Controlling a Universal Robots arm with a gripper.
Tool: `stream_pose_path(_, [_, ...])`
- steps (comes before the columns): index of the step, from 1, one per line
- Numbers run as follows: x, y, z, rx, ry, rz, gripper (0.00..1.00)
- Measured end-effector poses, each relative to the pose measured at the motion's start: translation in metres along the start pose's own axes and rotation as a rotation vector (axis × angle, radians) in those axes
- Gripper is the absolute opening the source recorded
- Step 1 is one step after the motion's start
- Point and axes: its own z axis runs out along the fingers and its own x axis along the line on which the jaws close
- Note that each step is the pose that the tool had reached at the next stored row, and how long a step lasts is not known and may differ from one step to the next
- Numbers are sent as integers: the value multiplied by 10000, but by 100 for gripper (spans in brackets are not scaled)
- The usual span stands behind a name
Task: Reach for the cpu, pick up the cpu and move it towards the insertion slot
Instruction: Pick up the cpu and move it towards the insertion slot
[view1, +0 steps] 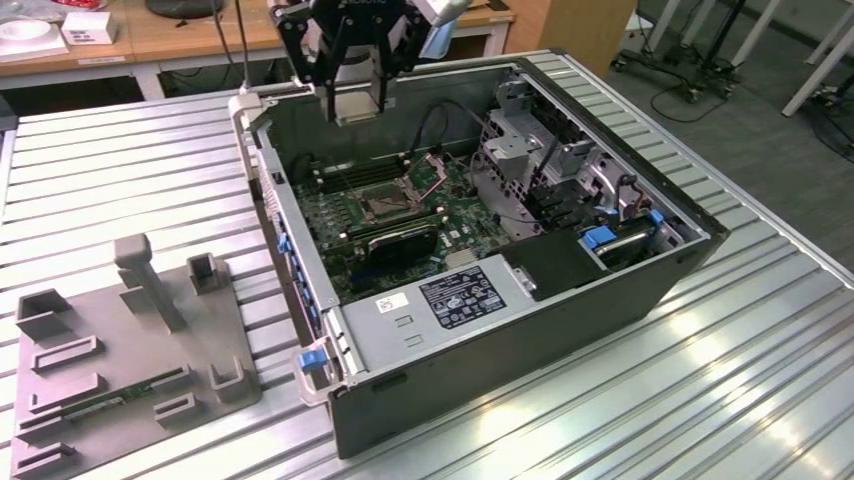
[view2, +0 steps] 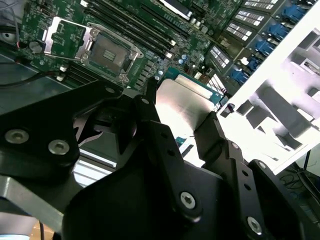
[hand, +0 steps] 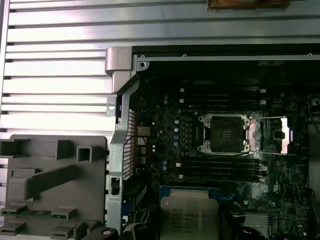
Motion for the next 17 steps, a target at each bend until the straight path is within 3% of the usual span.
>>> stream_pose_path(9, [-168, 46, -2, -10, 0, -1, 55])
stream_pose_path(17, [-244, 240, 8, -10, -9, -1, 55])
